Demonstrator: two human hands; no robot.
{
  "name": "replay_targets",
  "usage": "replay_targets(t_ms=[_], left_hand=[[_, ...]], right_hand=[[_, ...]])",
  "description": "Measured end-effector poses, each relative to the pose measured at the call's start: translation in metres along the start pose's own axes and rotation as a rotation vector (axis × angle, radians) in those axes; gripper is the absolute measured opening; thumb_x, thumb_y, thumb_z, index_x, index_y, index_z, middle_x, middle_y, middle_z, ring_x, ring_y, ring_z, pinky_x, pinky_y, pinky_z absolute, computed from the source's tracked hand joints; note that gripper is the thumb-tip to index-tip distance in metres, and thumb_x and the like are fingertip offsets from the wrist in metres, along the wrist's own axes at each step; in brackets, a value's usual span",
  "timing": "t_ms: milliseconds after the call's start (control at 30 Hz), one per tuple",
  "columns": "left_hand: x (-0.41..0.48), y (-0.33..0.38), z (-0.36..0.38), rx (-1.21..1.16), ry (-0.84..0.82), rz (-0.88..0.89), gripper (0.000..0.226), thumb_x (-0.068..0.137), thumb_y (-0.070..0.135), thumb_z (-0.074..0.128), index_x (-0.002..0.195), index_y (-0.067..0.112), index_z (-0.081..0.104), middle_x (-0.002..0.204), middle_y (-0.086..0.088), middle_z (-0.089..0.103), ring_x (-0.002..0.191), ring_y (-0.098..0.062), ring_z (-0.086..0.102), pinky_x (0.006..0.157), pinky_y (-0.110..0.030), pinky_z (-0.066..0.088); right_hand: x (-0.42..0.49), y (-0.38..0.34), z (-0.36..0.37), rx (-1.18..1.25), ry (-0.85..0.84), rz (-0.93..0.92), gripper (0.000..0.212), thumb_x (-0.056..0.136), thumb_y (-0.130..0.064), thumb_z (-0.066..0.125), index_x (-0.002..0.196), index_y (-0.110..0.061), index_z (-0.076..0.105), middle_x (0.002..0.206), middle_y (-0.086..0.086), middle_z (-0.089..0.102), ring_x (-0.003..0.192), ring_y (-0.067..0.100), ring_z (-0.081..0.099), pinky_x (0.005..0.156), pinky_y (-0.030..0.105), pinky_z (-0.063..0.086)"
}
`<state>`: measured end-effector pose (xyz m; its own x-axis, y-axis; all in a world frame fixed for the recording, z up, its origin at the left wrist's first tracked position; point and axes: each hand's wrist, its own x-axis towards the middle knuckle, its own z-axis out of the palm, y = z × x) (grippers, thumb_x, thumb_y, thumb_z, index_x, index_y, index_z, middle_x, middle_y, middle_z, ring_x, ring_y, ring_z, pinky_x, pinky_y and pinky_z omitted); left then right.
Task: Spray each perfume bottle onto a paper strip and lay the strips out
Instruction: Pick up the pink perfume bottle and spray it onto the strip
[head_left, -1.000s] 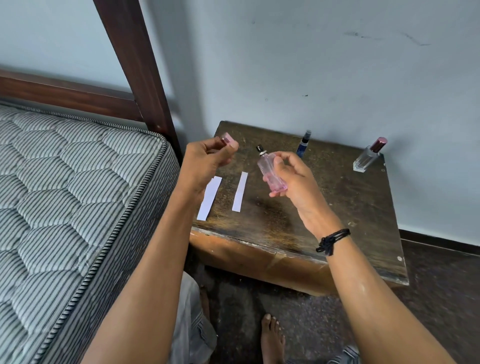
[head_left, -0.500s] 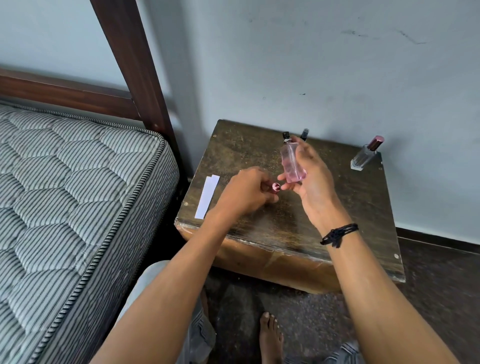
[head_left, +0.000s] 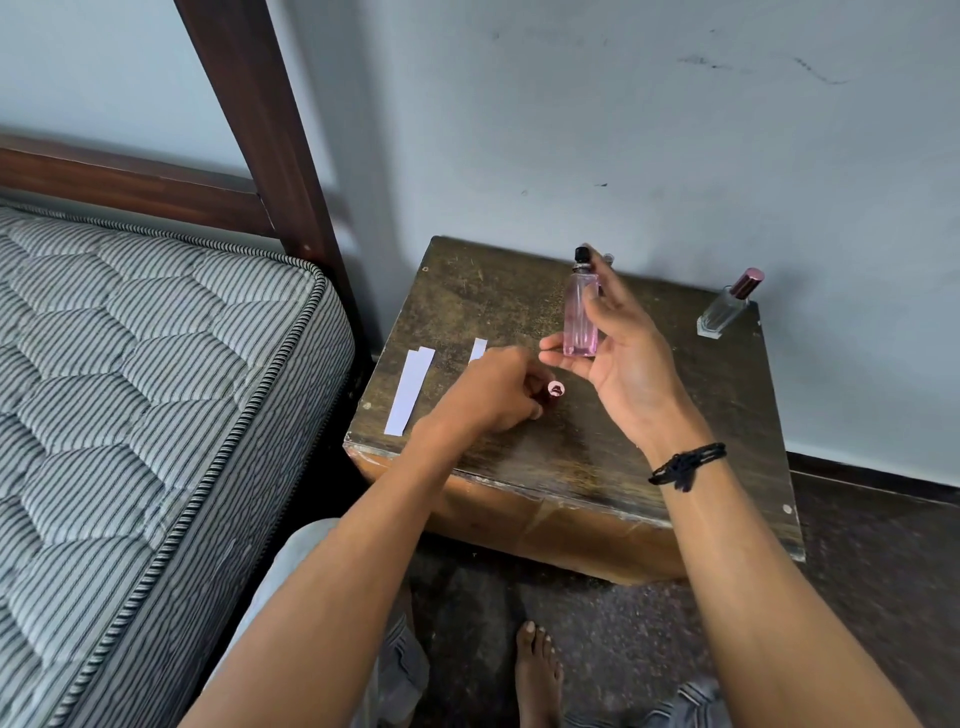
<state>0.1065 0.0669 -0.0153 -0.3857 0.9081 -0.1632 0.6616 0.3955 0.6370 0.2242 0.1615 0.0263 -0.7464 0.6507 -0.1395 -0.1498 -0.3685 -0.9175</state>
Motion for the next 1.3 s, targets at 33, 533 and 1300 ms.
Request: replay_targets(t_ms=[33,533,1300], left_hand=[[0.001,-0.004,-0.007,-0.031,0.017,0.000,0.032,0.079,0.001,0.073,0.108,0.016,0.075,0.090,0.004,0.070,0.089,-0.015,0.068,0.085,-0.030,0.055],[-0.007,-0.025,-0.049,-1.249,0.155,0.000,0.022,0.091,-0.003,0.065,0.110,0.003,0.074,0.094,-0.011,0.071,0.087,-0.015,0.069,0.085,-0.023,0.058],[-0.015,-0.022,-0.058,-1.099,0.184,0.101,0.019,0.093,-0.006,0.060,0.104,0.005,0.070,0.089,-0.004,0.072,0.083,-0.012,0.067,0.092,-0.027,0.056]], right_hand=[[0.000,0.000,-0.001,-0.022,-0.007,0.000,0.044,0.102,-0.019,0.056,0.144,-0.030,0.054,0.140,0.004,0.058,0.072,0.027,0.068,0.075,0.040,0.061],[-0.006,0.005,0.009,-0.285,-0.019,0.145,0.023,0.105,-0.030,0.050,0.104,-0.018,0.070,0.081,0.009,0.067,0.044,0.013,0.046,0.033,0.021,0.024],[-0.005,0.014,0.017,0.100,-0.130,0.289,0.029,0.099,-0.028,0.054,0.111,-0.005,0.065,0.081,0.015,0.060,0.039,0.012,0.041,0.028,0.018,0.027]])
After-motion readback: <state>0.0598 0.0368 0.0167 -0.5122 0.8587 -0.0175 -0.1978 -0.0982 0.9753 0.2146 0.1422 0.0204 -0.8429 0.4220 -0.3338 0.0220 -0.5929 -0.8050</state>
